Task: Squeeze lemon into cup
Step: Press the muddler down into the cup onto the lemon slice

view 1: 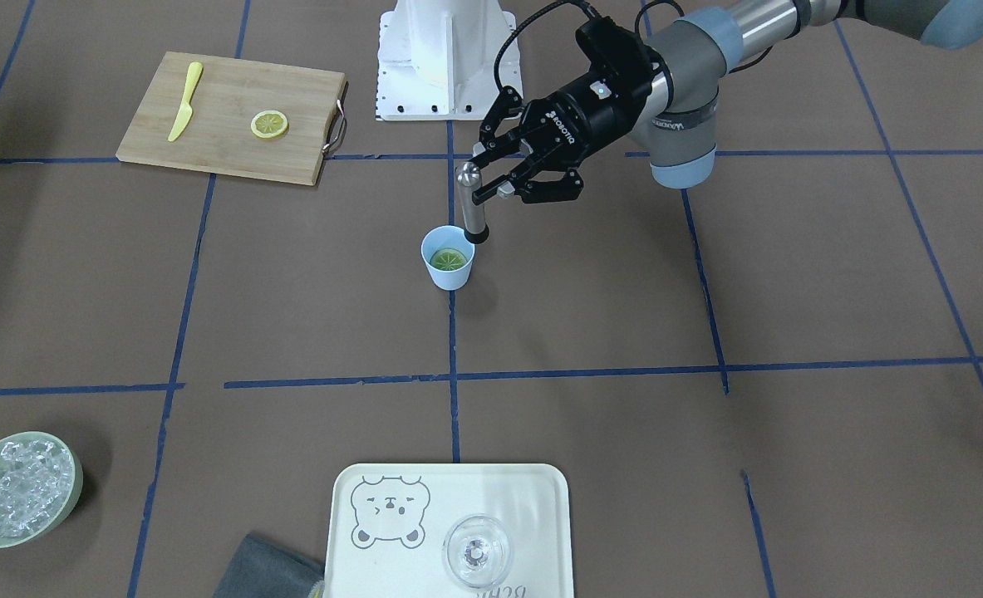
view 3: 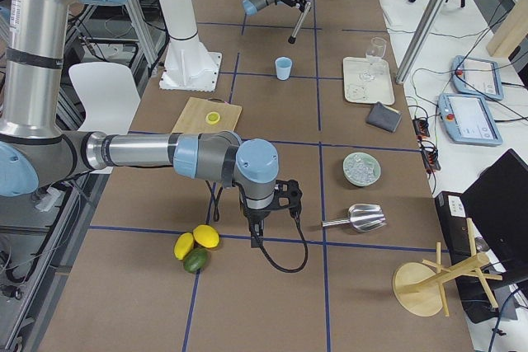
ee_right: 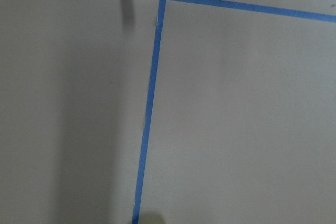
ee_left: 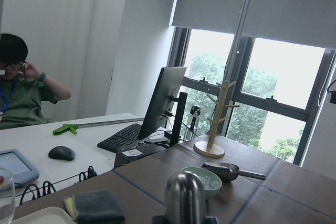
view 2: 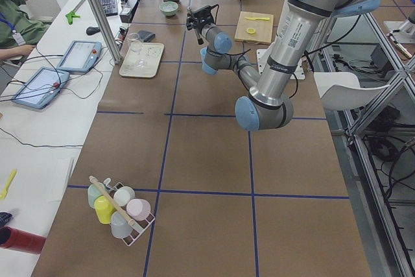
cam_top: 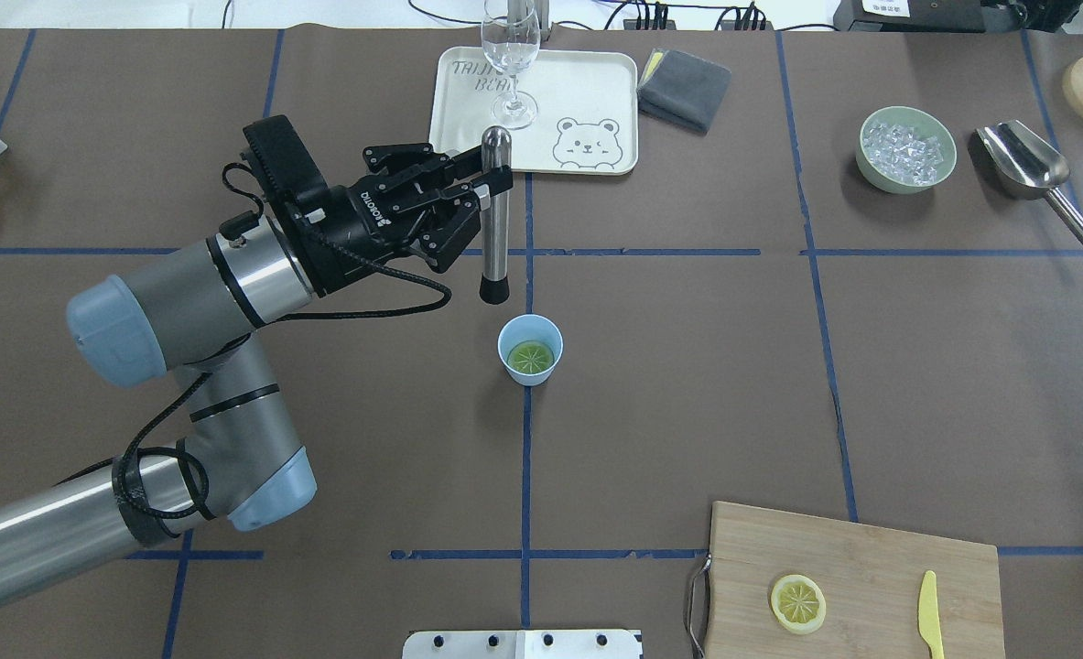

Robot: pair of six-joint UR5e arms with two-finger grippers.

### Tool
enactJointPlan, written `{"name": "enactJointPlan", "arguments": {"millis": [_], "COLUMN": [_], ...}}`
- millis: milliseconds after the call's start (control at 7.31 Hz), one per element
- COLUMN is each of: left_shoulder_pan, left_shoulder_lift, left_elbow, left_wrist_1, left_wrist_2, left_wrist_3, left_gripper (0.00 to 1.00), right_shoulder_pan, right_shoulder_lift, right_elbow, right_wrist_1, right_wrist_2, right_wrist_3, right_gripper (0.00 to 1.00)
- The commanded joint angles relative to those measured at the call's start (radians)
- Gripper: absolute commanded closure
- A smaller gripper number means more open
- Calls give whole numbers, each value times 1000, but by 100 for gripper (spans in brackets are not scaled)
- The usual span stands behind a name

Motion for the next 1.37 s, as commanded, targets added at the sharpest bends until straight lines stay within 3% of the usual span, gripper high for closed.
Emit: {"name": "enactJointPlan", "arguments": {"millis": [0, 410, 1230], "left_shoulder_pan": [35, 124, 181], "left_shoulder_lift": [-19, -40, -69], "left_elbow": [89, 172, 265], "left_wrist_1": [-175, -202, -202], "left_wrist_2": [24, 137, 224], "left_wrist_3": [51, 77, 105], "left_gripper": [100, 100, 100], "right_shoulder_pan": [6, 9, 10], "right_shoulder_lift": [4, 6, 7], "right_elbow": [-1, -1, -10], "right_wrist_1": [0, 0, 0], "right_wrist_2": [0, -2, -2], "right_wrist_3": [1, 1, 3], "right_gripper": [0, 0, 0]}}
